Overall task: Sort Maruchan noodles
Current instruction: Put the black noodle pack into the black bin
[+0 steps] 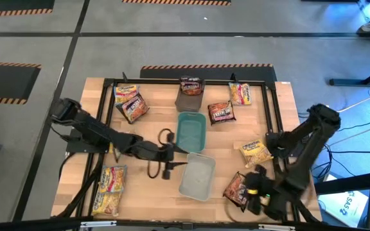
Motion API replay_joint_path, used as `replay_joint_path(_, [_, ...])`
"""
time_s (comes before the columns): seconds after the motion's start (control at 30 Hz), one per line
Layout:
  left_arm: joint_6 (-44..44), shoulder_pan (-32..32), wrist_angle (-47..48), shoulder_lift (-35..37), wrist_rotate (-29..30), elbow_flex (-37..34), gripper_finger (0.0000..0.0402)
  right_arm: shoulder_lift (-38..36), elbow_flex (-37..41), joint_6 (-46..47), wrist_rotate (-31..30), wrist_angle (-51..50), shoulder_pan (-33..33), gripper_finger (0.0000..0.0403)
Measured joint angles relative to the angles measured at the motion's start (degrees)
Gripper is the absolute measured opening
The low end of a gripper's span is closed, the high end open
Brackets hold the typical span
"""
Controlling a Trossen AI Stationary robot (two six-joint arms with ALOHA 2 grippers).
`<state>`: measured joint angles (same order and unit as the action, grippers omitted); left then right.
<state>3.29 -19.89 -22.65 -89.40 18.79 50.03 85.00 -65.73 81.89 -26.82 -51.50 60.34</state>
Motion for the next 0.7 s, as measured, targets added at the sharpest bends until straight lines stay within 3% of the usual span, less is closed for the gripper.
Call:
replay_joint_path(0.27, [6.54, 0.99, 3.86, -14.78, -4.97, 17.89, 0.0175, -0.54, 1.02, 25.79, 1.52, -4.36, 10.62, 0.0205])
replay_joint_path(0.53, [7.87, 1.01, 5.75, -24.8, -5.08, 30.3, 0.0175, 0.84, 1.02, 38.2, 2.96, -4.99, 14.37, 0.0205])
replay_joint_path(0.7, [7.82, 1.46, 5.5, -30.93, -11.06, 36.1, 0.0175, 2.98, 1.02, 40.45, 6.21, -4.47, 14.27, 0.0205])
